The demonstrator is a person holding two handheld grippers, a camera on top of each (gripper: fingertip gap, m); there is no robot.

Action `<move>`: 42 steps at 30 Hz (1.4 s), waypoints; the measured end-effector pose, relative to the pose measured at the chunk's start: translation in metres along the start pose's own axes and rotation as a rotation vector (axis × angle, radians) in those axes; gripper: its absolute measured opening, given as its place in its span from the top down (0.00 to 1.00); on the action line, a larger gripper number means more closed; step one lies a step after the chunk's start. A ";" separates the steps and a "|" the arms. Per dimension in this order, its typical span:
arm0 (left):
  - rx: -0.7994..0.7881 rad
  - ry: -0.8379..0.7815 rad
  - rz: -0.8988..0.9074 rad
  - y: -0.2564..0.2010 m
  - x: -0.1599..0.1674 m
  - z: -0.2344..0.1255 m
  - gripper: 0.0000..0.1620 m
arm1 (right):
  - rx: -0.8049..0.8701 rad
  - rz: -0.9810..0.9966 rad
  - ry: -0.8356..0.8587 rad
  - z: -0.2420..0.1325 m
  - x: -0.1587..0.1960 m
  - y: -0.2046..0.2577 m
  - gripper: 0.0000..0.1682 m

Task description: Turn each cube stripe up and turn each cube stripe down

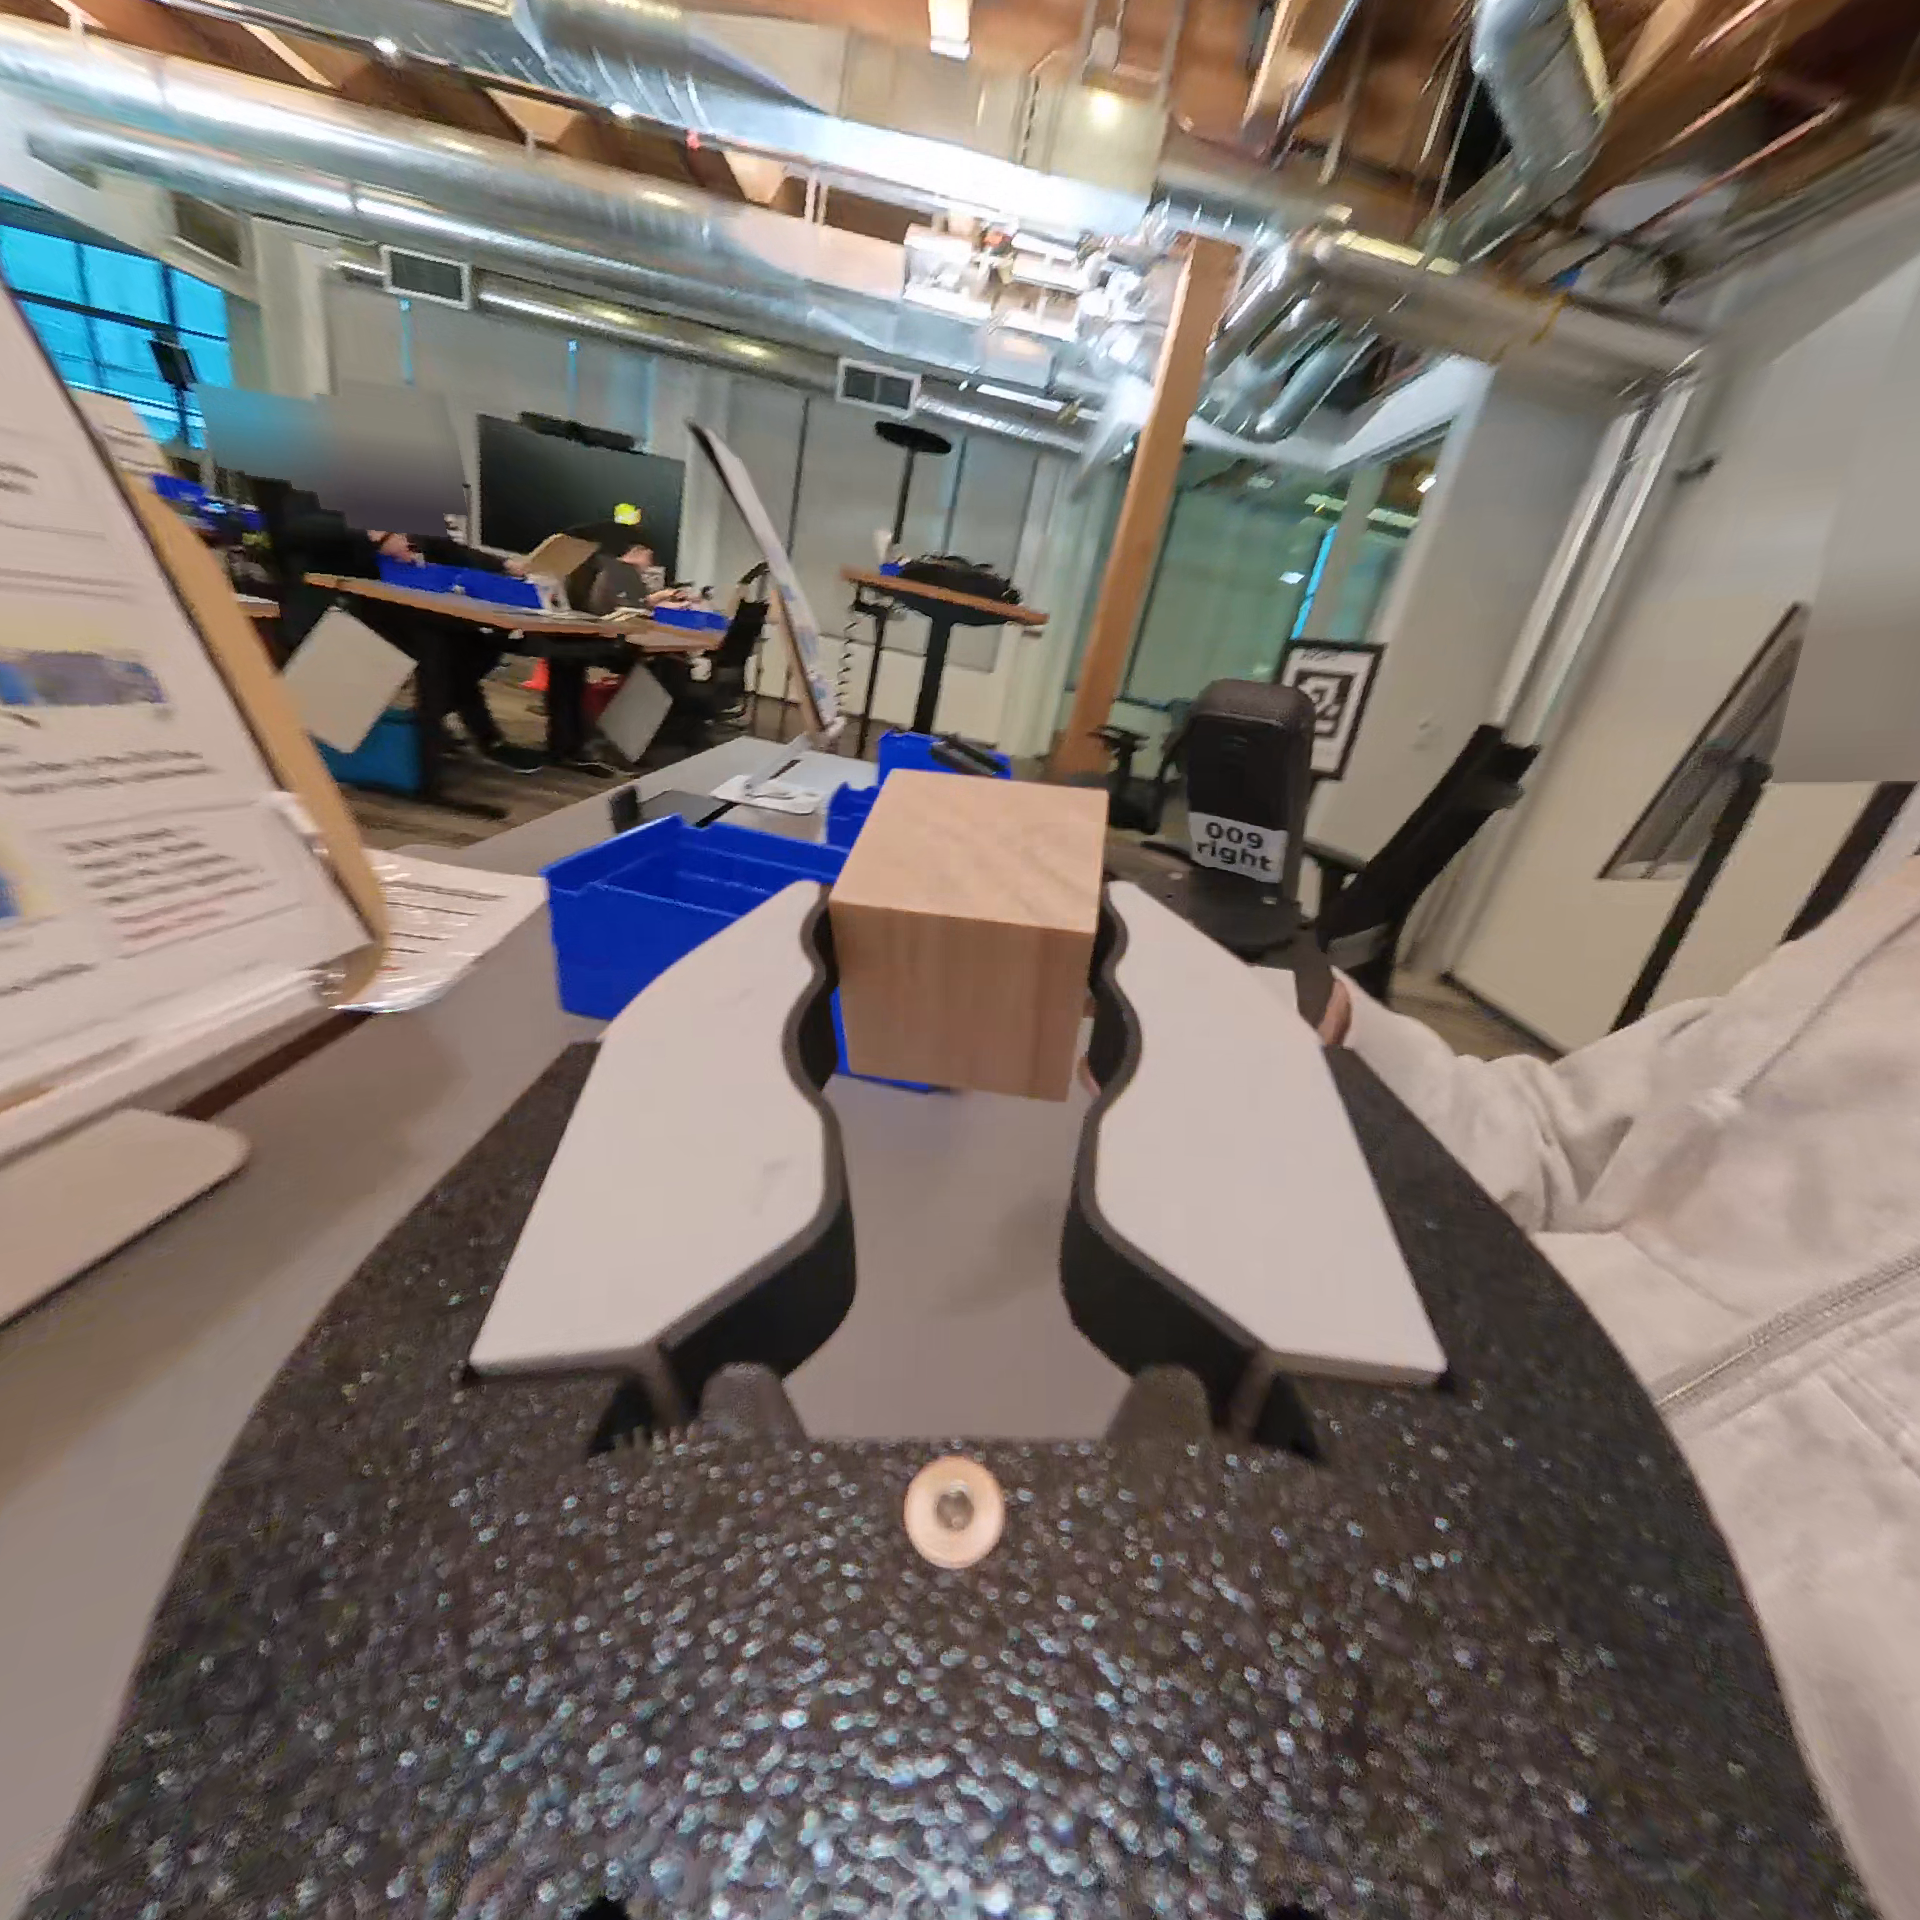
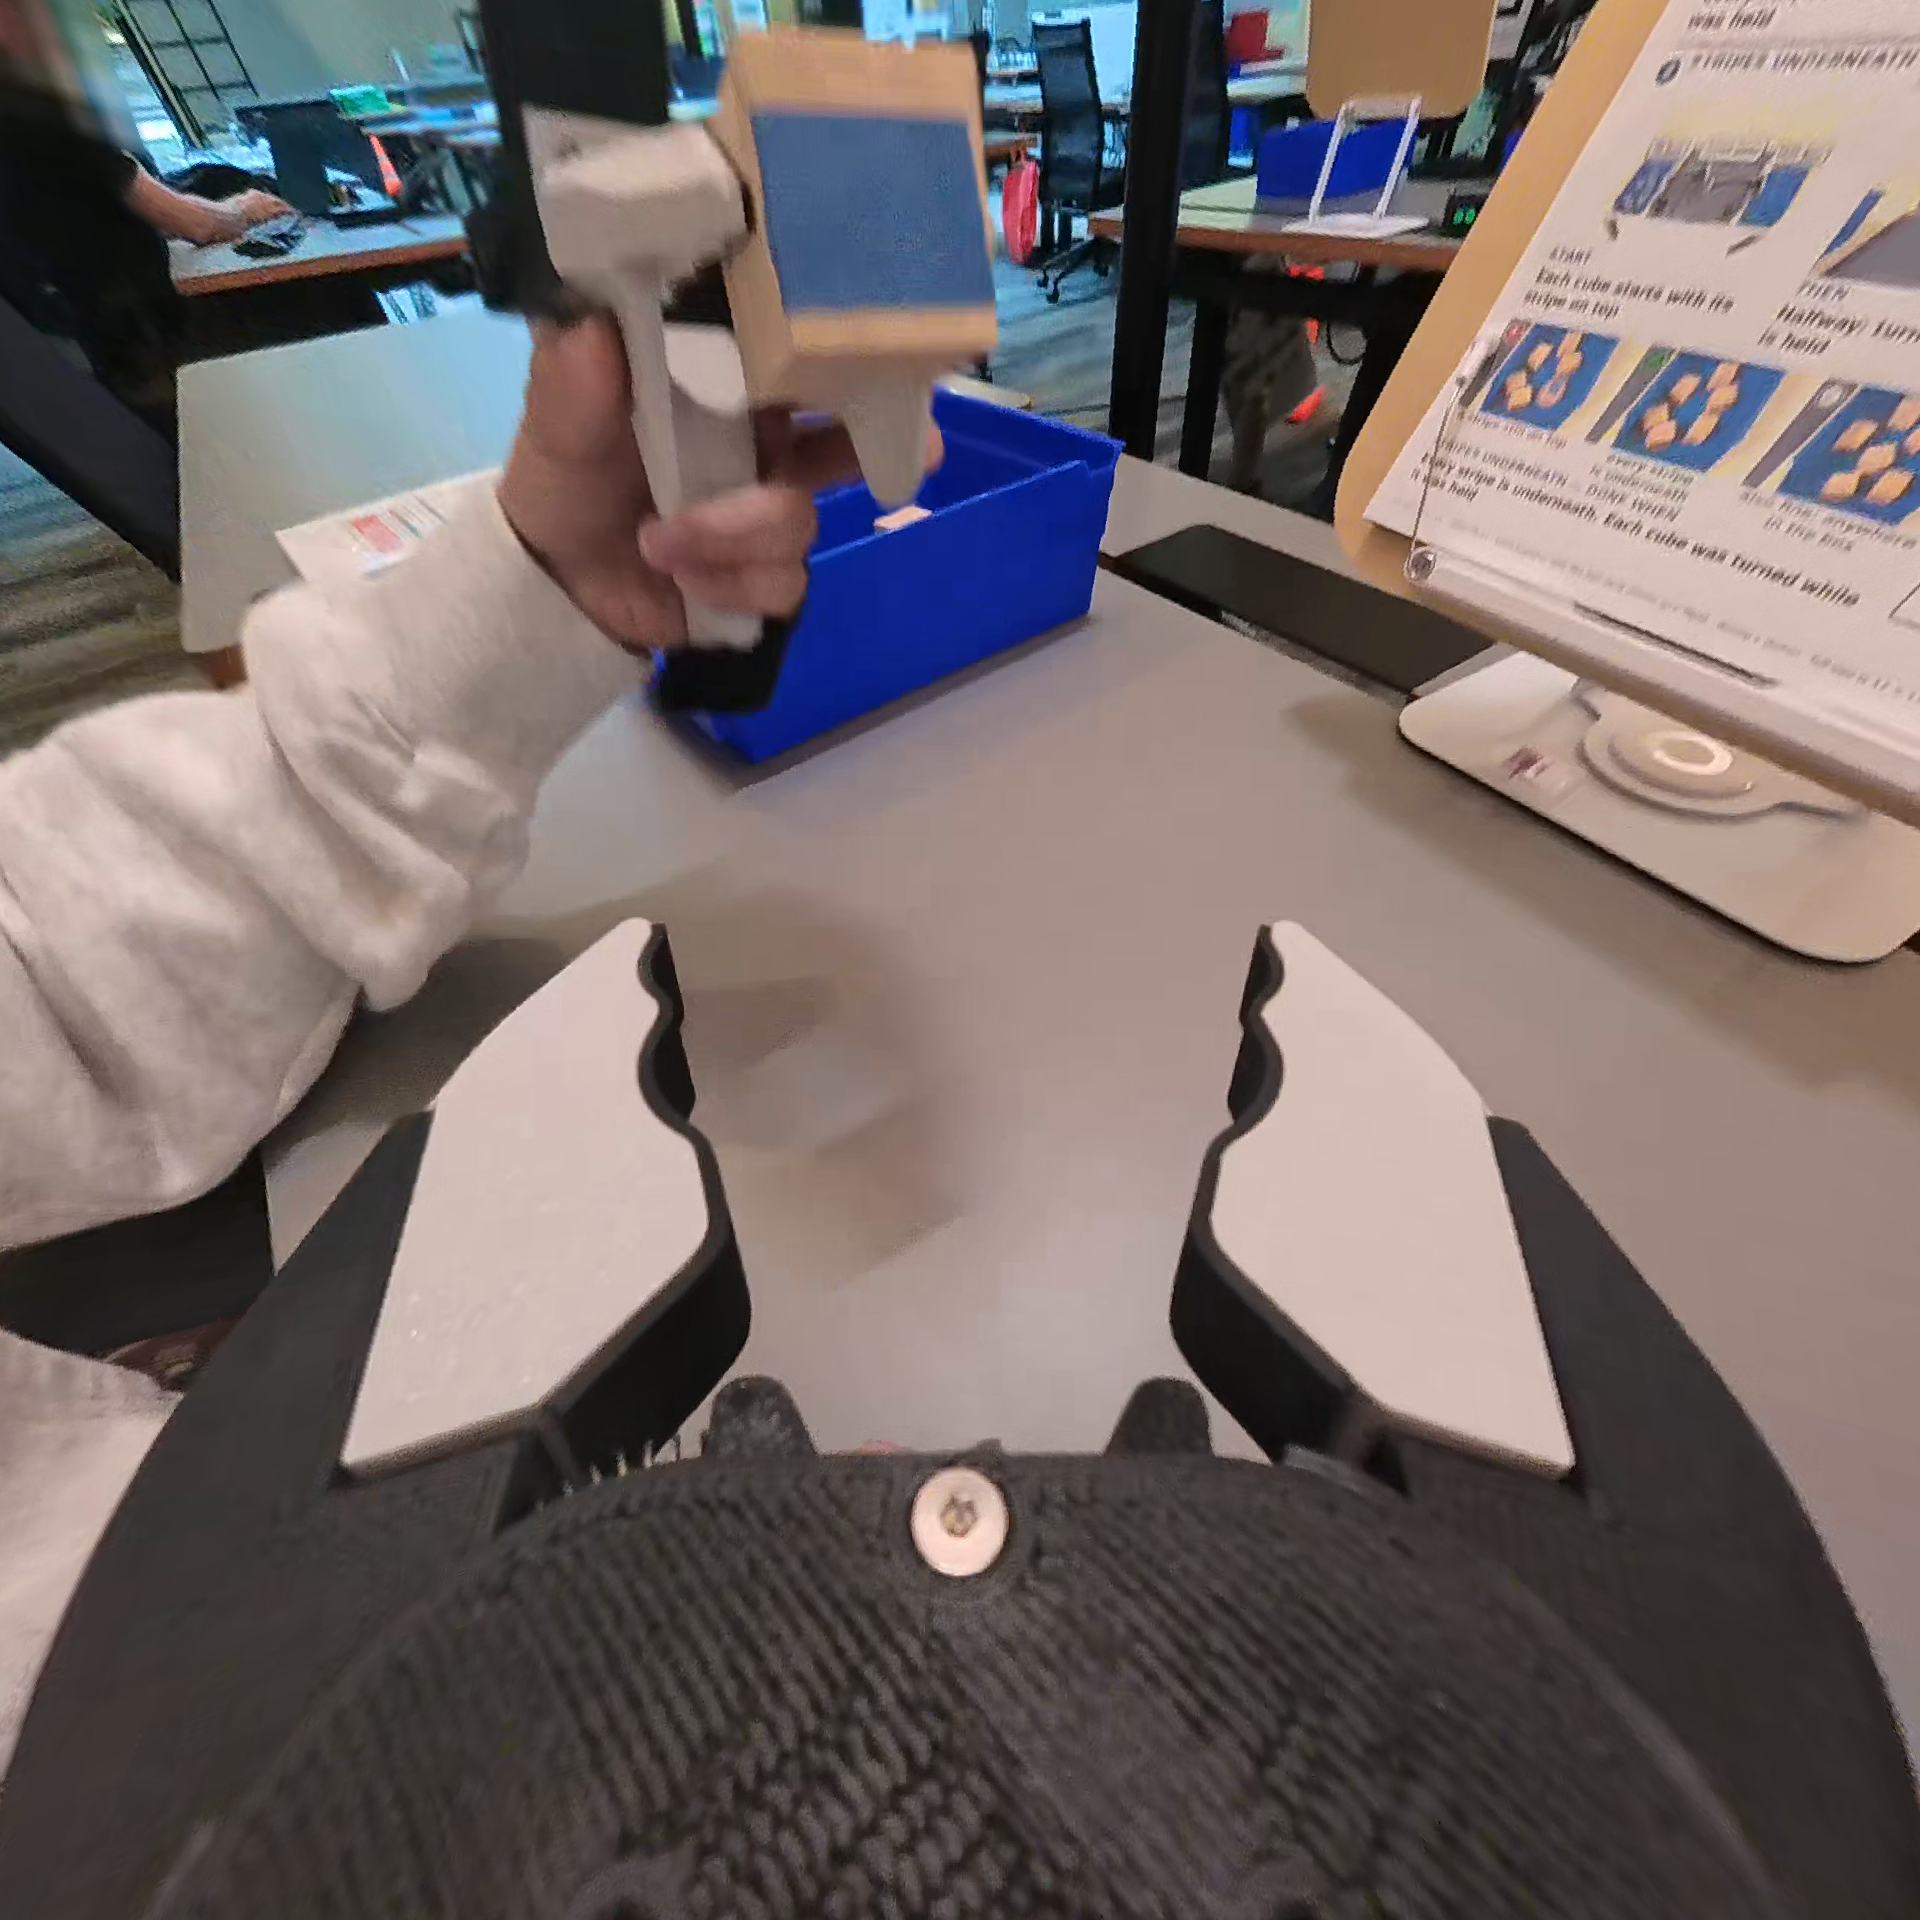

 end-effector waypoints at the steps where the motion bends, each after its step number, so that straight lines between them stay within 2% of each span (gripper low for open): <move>1: 0.028 -0.008 -0.025 0.002 0.008 0.007 0.72 | -0.004 -0.003 -0.009 0.000 -0.001 -0.001 0.39; 8: 0.148 -0.032 -0.063 0.006 0.055 0.032 0.72 | -0.053 -0.028 -0.076 0.000 -0.009 -0.010 0.46; 10: 0.173 -0.043 -0.087 0.006 0.062 0.035 0.72 | -0.075 -0.052 -0.083 0.001 -0.010 -0.012 0.50; 16: 0.178 -0.018 -0.068 0.004 0.070 0.039 0.72 | -0.125 -0.066 -0.097 0.006 -0.018 -0.011 0.50; 19: 0.150 -0.023 0.008 0.001 0.070 0.037 0.72 | -0.174 0.058 -0.114 0.006 -0.020 -0.011 0.49; 23: 0.083 -0.019 0.201 -0.004 0.072 0.035 0.72 | -0.275 0.353 -0.189 0.004 -0.021 -0.014 0.49; 26: 0.045 -0.005 0.363 -0.011 0.075 0.036 0.72 | -0.346 0.575 -0.196 0.006 -0.011 -0.020 0.49; 30: 0.015 0.051 0.459 -0.014 0.081 0.040 0.72 | -0.453 0.805 -0.193 0.010 0.004 -0.020 0.49; 36: -0.024 0.126 0.510 -0.009 0.092 0.045 0.72 | -0.477 0.880 -0.125 0.015 0.014 -0.017 0.52; 38: -0.028 0.139 0.518 -0.008 0.094 0.047 0.72 | -0.471 0.898 -0.119 0.017 0.015 -0.018 0.57; 40: -0.033 0.147 0.525 -0.007 0.096 0.048 0.72 | -0.476 0.921 -0.128 0.018 0.016 -0.018 0.67; 42: -0.038 0.148 0.531 -0.007 0.097 0.048 0.72 | -0.478 0.958 -0.121 0.020 0.019 -0.019 0.72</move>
Point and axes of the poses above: each gripper's, where its closed fingertips meet, z out along the fingers, x out of its underside, y = z × x across the jaws, the point moved 7 cm from there along -z, back along the fingers, and after that the axes turned 12 degrees about -z, right-handed, at the moved point
